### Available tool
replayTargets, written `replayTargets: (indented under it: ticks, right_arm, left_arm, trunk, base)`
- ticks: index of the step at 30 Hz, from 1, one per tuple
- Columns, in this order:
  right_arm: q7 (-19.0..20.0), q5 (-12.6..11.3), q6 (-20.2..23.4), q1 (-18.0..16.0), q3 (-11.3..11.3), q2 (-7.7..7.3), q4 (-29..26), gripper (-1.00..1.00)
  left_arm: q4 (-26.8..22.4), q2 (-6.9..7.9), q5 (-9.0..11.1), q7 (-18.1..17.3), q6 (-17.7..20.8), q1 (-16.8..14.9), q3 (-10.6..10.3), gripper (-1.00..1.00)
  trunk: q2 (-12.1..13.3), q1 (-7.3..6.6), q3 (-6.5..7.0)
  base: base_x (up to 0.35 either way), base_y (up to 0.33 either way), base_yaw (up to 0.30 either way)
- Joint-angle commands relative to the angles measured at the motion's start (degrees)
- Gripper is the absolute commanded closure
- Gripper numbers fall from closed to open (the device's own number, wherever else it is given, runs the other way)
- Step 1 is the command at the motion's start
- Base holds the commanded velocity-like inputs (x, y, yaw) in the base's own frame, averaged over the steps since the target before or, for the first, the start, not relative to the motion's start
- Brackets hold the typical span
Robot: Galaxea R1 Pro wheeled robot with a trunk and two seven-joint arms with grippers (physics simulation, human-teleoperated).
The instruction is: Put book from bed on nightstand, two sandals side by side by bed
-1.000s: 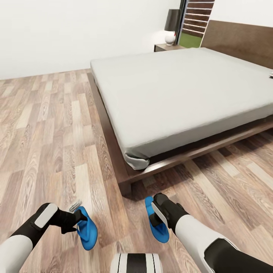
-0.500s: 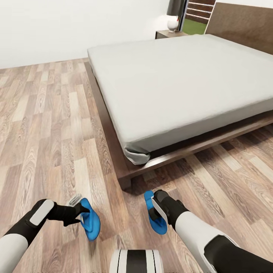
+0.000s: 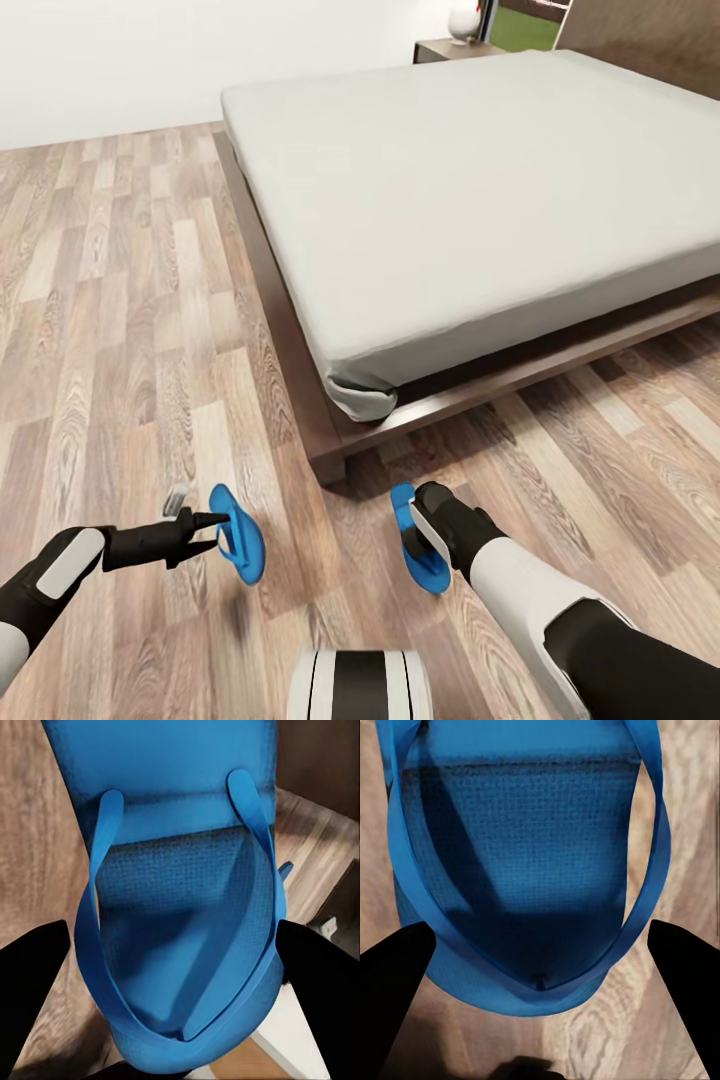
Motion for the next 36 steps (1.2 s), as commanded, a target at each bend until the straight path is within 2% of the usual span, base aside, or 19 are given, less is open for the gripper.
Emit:
replayTargets:
  ticks: [1,4,7,28,36]
  right_arm:
    - [-0.50,-0.76,0.23,-0.19,0.38,-0.04,-0.04,1.00]
    - [-0.50,-0.76,0.56,-0.71,0.35,0.01,0.00,1.00]
    - [-0.50,-0.76,1.44,-0.95,0.35,0.02,0.01,1.00]
    - [-0.53,-0.75,2.73,-2.21,0.32,0.03,0.01,1.00]
    - [-0.57,-0.72,2.79,-2.52,0.31,0.03,0.01,1.00]
  left_arm:
    - [0.04,0.07,-0.37,-1.00,-0.06,-0.04,-0.20,1.00]
    - [0.04,0.10,-0.42,-3.22,-0.16,-0.02,-0.26,1.00]
    - [0.04,0.10,-0.43,-3.83,-0.21,0.03,-0.28,1.00]
    - [0.04,0.13,-0.44,-4.20,-0.30,0.05,-0.29,1.00]
    - [0.04,0.12,-0.44,-4.20,-0.31,0.05,-0.29,1.00]
  trunk:
    - [-0.03,0.01,-0.27]
    - [-0.07,0.09,-0.93]
    - [-0.11,0.17,-1.59]
    - [-0.39,0.71,-6.25]
    - [-0.39,0.71,-6.25]
  base:
    - [0.000,0.000,0.000]
    - [0.000,0.000,0.000]
    - [0.000,0.000,0.000]
    - [0.000,0.000,0.000]
    - [0.000,0.000,0.000]
